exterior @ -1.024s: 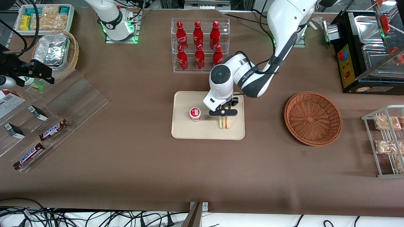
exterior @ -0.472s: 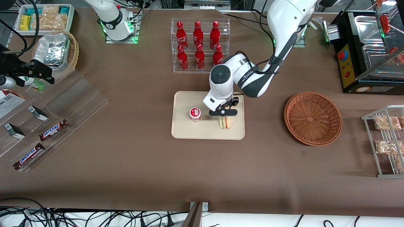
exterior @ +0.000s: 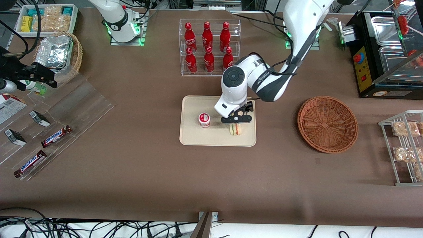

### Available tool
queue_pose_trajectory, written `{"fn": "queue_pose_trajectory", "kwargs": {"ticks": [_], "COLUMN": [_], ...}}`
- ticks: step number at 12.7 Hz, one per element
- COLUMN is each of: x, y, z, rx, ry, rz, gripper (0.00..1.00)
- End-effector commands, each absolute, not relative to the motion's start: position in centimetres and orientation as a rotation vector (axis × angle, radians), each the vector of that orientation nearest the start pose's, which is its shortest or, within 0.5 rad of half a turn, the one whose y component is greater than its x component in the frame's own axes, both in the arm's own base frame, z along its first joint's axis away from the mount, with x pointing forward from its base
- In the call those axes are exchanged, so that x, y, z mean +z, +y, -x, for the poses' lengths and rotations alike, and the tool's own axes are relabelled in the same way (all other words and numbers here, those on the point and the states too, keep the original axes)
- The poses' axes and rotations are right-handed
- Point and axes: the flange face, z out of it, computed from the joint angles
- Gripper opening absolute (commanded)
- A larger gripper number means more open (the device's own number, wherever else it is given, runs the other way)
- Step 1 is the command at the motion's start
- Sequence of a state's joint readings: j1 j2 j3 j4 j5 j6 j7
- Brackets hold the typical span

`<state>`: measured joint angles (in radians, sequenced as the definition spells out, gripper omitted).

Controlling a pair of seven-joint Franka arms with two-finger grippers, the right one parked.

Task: Place sandwich from basket to tray
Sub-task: 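Lower the sandwich onto the tray beside the small bottle, then open the left gripper and withdraw it toward the basket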

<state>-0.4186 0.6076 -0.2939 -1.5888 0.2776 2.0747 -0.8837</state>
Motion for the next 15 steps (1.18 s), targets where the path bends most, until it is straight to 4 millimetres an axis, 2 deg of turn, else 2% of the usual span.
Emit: {"fn": "queue_pose_trajectory", "kwargs": {"ticks": [1,6,7,9,13,15], "x": [34.4,41.8,42.8,44.8,46.4,49.2], "y": [-37.9,-33.0,-30.8,-28.3,-20.1,-17.2], "z": [-56.3,-60.0,-61.3,-62.6,-65.4,-66.0], "rx": [-0.027,-0.019,0.008,0.043,0.101,0.127], "ry": [-0.206,-0.316,-0.318,-0.286,-0.274,-0.170], "rz": [3.015,3.032,3.048,3.066,3.109,3.123], "gripper": [1.00,1.00,1.00,1.00,1.00,1.00]}}
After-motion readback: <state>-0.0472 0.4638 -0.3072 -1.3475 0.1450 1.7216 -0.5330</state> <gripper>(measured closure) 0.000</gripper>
